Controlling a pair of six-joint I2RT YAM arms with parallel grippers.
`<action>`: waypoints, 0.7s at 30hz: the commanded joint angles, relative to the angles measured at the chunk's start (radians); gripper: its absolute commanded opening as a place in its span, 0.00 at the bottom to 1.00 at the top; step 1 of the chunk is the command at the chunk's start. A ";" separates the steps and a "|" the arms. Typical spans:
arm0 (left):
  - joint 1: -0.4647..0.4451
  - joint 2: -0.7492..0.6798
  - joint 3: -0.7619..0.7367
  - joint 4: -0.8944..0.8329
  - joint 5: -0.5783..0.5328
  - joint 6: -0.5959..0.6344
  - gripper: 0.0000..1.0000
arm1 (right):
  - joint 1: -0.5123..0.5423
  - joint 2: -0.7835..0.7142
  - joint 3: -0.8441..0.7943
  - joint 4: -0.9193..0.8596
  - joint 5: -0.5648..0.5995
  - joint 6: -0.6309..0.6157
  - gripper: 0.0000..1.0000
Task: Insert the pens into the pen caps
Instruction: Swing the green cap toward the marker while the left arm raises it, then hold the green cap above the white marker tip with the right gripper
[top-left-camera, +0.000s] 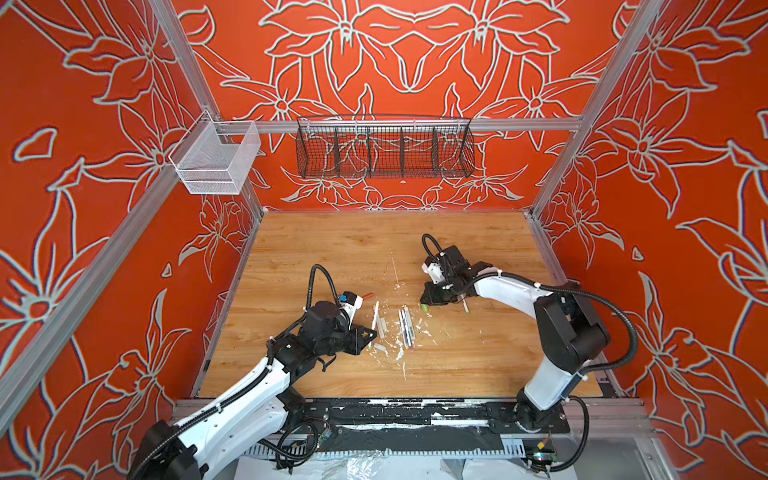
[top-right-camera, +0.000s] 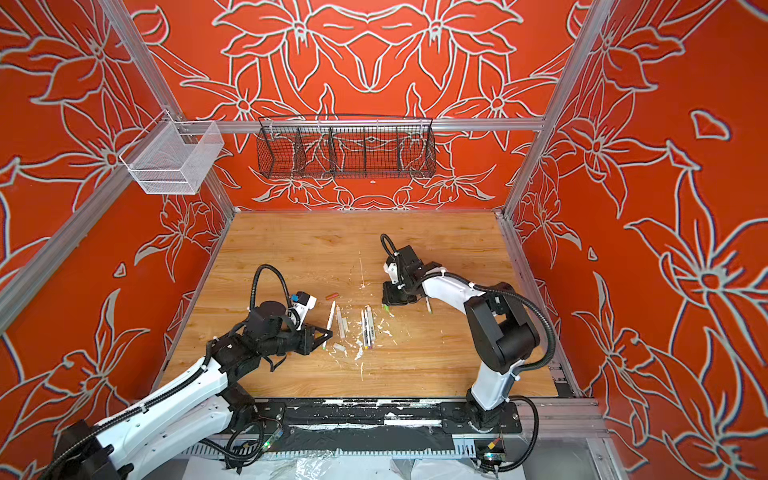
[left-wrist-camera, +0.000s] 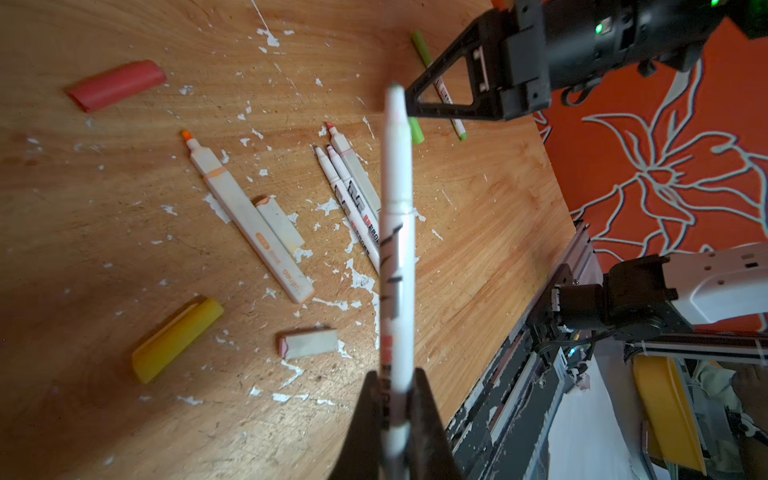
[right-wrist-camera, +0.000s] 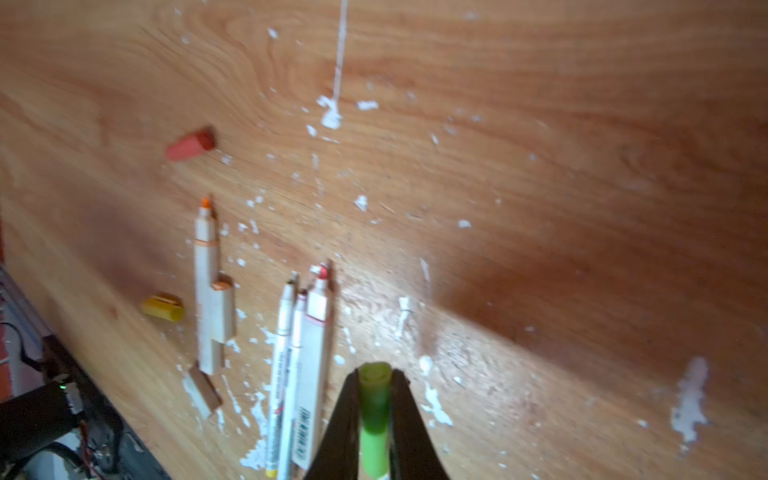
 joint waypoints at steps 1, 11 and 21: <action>-0.011 0.045 0.005 0.082 0.036 0.018 0.00 | 0.054 -0.043 -0.010 0.130 0.018 0.119 0.14; -0.011 0.069 -0.009 0.097 0.011 0.022 0.00 | 0.208 -0.037 0.000 0.397 0.134 0.346 0.15; -0.011 0.072 -0.010 0.058 -0.022 0.023 0.00 | 0.230 -0.018 0.006 0.474 0.134 0.402 0.15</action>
